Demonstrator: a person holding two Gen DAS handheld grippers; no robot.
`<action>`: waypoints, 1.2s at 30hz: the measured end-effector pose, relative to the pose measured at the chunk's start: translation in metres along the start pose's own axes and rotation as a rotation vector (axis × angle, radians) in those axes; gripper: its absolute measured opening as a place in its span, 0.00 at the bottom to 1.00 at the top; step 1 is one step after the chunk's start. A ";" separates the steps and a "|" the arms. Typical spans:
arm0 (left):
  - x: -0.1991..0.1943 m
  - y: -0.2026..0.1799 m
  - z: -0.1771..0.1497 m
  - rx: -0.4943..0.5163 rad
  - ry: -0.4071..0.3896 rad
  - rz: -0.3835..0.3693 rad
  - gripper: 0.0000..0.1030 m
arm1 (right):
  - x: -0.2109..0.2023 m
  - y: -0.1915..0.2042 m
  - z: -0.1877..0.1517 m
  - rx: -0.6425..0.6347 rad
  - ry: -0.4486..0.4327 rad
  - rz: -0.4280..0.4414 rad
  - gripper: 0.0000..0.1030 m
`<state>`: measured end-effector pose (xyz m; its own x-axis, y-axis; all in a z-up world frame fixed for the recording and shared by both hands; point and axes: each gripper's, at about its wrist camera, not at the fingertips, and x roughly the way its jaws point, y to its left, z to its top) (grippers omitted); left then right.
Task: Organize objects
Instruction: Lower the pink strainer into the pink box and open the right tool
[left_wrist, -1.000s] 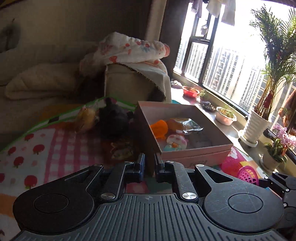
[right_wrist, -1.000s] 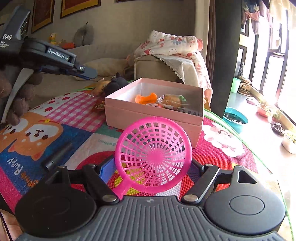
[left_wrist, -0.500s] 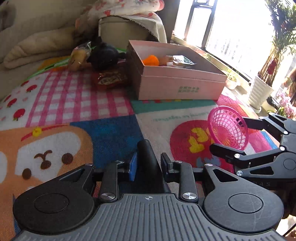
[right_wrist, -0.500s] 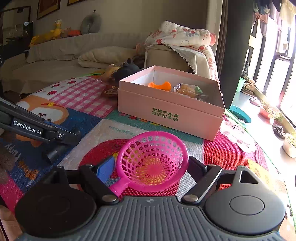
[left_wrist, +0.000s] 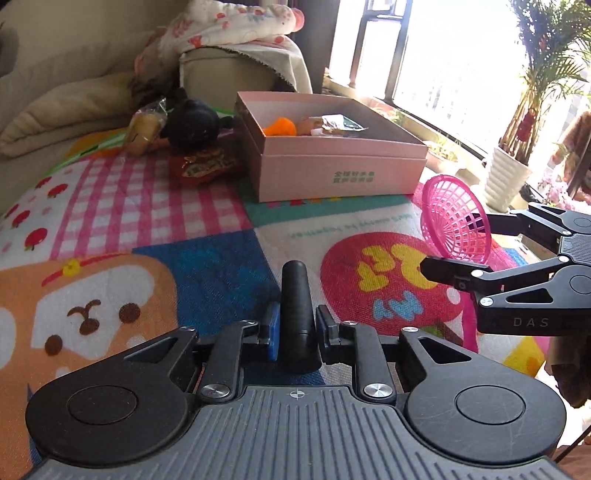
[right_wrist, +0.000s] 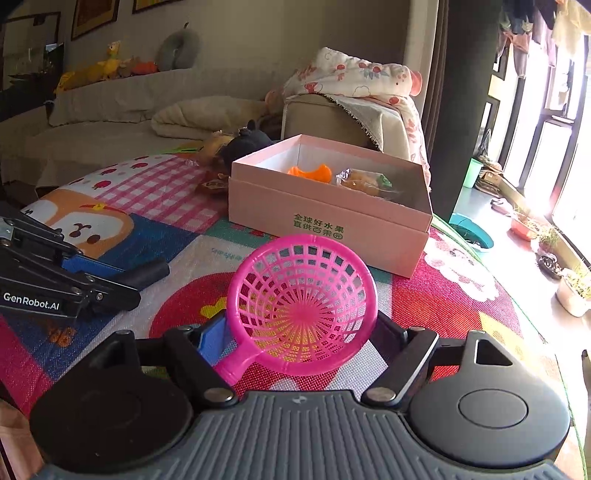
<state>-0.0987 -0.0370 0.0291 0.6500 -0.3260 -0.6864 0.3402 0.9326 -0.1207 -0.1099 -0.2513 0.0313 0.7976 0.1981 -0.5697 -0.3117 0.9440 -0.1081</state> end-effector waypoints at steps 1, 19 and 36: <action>0.000 0.002 0.004 -0.007 -0.012 -0.003 0.23 | -0.004 -0.003 0.003 0.003 -0.013 -0.003 0.77; 0.059 0.030 0.136 -0.168 -0.330 -0.113 0.23 | -0.020 -0.027 0.027 0.043 -0.075 -0.074 0.77; 0.030 0.098 0.048 -0.268 -0.179 -0.120 0.22 | 0.143 -0.059 0.172 -0.252 0.010 -0.212 0.77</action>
<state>-0.0133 0.0366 0.0306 0.7333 -0.4356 -0.5221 0.2461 0.8858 -0.3935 0.1117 -0.2335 0.0960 0.8535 -0.0001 -0.5210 -0.2579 0.8689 -0.4226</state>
